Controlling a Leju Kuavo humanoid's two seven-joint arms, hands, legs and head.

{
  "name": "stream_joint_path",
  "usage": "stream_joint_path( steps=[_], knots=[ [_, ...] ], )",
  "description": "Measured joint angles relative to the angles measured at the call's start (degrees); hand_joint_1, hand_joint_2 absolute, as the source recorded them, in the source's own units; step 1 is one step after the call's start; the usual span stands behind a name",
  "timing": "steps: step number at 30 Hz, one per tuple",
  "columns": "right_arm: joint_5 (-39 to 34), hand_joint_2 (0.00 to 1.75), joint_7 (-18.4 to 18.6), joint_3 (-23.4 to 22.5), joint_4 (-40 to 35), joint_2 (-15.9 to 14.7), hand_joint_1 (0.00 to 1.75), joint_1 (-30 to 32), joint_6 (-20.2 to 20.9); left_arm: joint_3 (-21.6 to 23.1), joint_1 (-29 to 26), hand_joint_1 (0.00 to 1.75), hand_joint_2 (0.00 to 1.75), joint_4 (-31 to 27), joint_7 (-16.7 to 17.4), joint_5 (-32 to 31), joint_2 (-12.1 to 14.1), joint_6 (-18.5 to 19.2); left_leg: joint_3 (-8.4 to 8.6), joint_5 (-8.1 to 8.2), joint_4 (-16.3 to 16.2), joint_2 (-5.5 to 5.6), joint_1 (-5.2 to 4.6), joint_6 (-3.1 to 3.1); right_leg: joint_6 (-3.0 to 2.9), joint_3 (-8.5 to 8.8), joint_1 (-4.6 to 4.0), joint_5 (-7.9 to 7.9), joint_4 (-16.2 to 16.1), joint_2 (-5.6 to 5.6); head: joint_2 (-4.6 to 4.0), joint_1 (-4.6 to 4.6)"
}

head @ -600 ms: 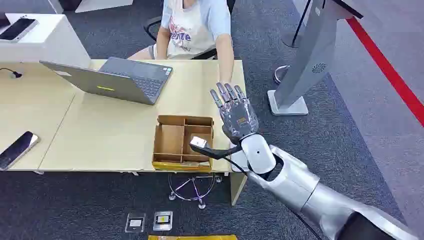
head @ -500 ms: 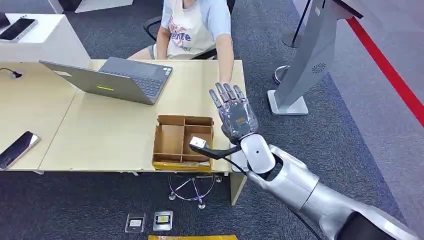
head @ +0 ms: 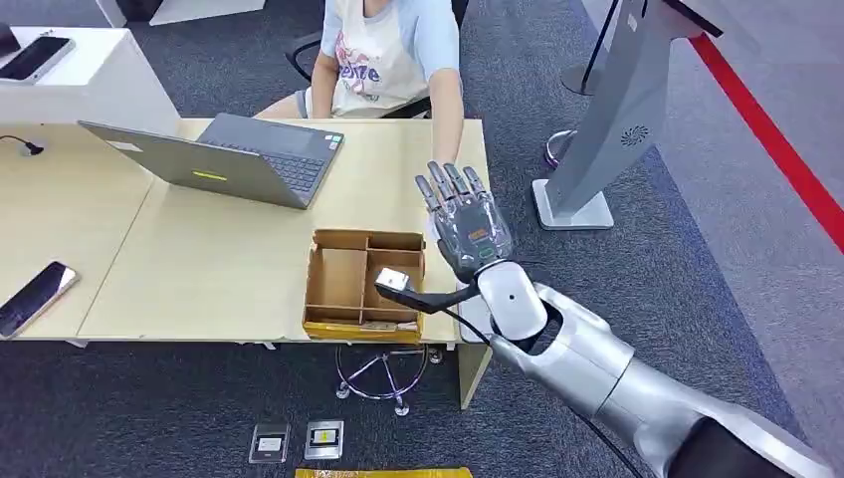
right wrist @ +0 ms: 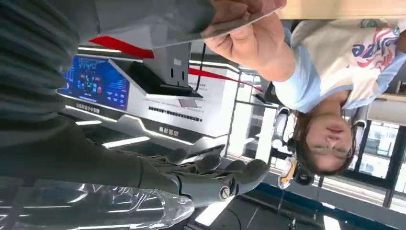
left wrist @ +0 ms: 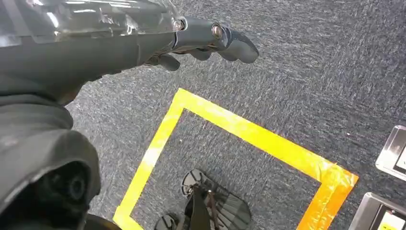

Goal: Pass the card to the sensor for recognition and then transmit it.

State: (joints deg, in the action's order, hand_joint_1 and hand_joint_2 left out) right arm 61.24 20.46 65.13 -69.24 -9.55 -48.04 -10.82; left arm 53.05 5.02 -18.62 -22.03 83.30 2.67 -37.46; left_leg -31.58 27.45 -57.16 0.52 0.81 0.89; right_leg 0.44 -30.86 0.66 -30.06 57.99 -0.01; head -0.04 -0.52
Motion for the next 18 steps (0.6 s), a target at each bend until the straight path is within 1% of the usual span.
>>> stream_joint_path(
  steps=[18],
  knots=[
    [-1.2,1.75,0.0,0.0,0.8,0.1,1.75,0.0,0.2,0.0,0.0,0.00,0.00,0.0,0.4,-0.1,-0.1,0.0,0.00,0.00,0.0,0.00,0.00,0.00,0.00,0.00,0.00,0.00,0.0,0.00,0.00,0.00]
  ],
)
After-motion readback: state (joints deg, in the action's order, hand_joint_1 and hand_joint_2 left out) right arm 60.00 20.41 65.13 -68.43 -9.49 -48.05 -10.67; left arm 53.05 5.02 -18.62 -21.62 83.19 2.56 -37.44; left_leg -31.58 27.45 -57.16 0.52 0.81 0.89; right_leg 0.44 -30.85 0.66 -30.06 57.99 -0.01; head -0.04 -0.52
